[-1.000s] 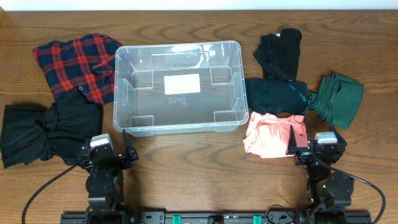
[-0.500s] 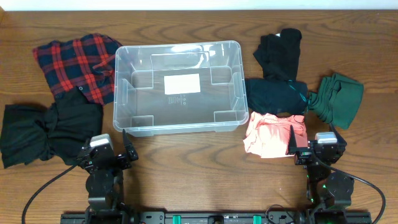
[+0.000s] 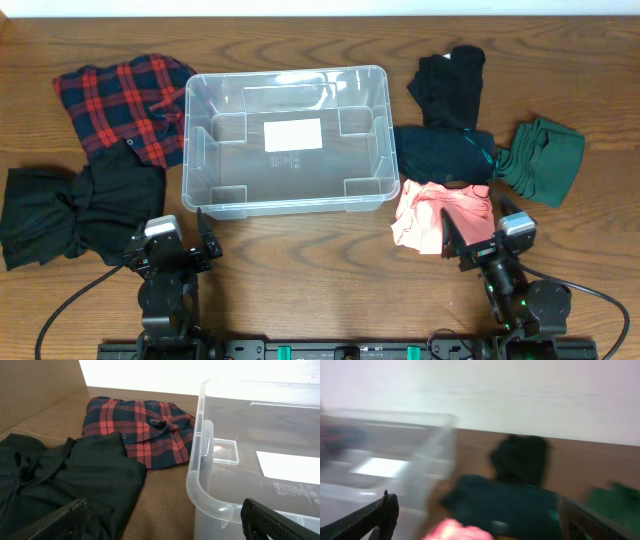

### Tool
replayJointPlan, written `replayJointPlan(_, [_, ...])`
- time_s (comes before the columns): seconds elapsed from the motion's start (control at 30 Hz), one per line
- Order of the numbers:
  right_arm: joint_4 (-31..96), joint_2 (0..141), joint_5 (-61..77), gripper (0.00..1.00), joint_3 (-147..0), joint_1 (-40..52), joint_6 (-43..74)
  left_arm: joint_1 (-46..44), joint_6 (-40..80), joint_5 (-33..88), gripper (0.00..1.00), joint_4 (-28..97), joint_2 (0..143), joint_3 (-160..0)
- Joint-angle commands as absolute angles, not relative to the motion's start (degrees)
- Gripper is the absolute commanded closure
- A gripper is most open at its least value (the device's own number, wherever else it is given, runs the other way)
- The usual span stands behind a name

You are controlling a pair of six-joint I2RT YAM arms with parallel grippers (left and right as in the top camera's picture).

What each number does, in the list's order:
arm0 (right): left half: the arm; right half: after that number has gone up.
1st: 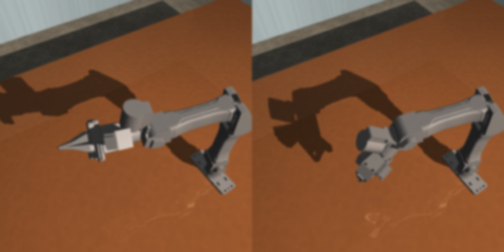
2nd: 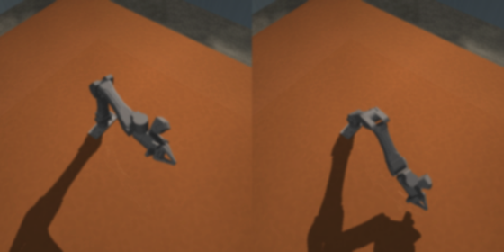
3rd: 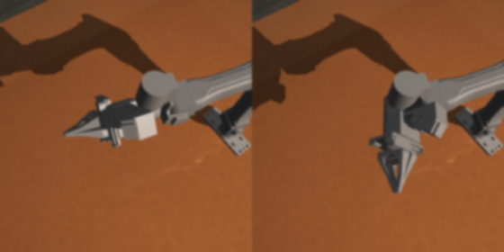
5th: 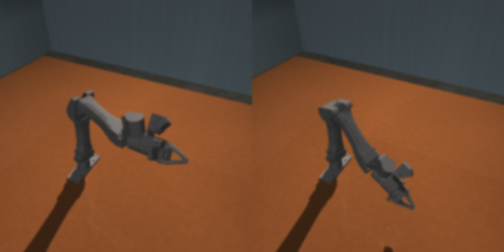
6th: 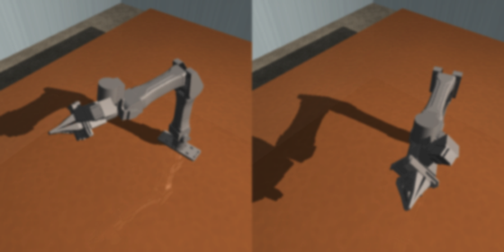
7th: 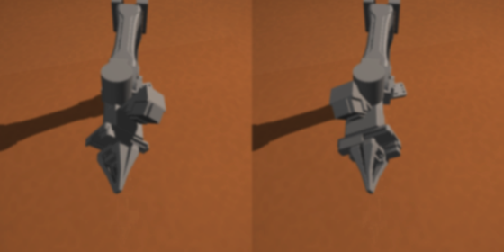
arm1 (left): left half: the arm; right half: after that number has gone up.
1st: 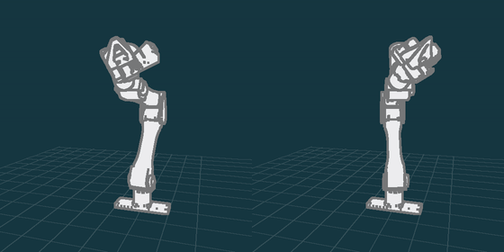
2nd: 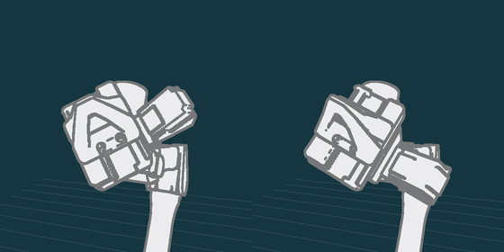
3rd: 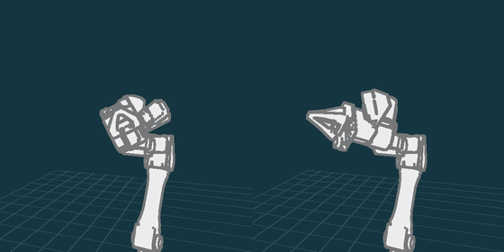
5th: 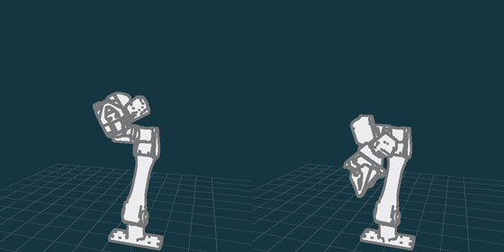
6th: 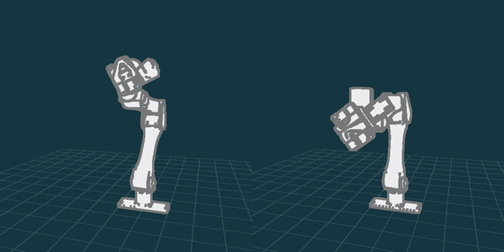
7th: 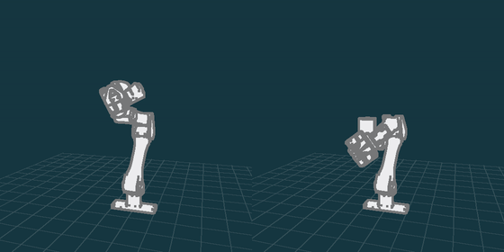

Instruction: Pack container

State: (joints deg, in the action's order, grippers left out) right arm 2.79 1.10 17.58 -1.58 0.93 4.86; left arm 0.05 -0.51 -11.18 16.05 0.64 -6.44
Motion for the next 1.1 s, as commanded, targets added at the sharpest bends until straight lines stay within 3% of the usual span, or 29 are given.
replayJointPlan(0.0, [2.55,1.13,27.46,0.01,-1.56,1.48,12.25,0.32,-1.5,-12.51,0.02,16.32,0.97,-5.08])
replayJointPlan(0.3, [5.87,10.41,24.01,0.01,-14.9,1.45,11.77,0.32,-1.5,-12.51,0.02,16.32,0.97,-5.08])
replayJointPlan(0.53, [23.81,37.1,17.5,0.01,-38.81,1.45,10.17,0.32,-1.5,-12.51,0.02,16.34,0.97,-5.08])
replayJointPlan(0.77, [43.83,61.39,23.18,0.01,-63.0,1.45,6.81,0.32,-1.5,-12.51,0.02,16.34,0.97,-5.08])
replayJointPlan(0.9, [45.87,68.14,30.28,0.01,-67.48,1.45,6.59,0.32,-1.5,-12.51,0.02,16.34,0.97,-5.08])
replayJointPlan(1.07, [46.74,71.72,22.9,0.01,-68.38,1.37,9.5,0.32,-1.5,-12.51,0.02,16.34,0.97,-5.08])
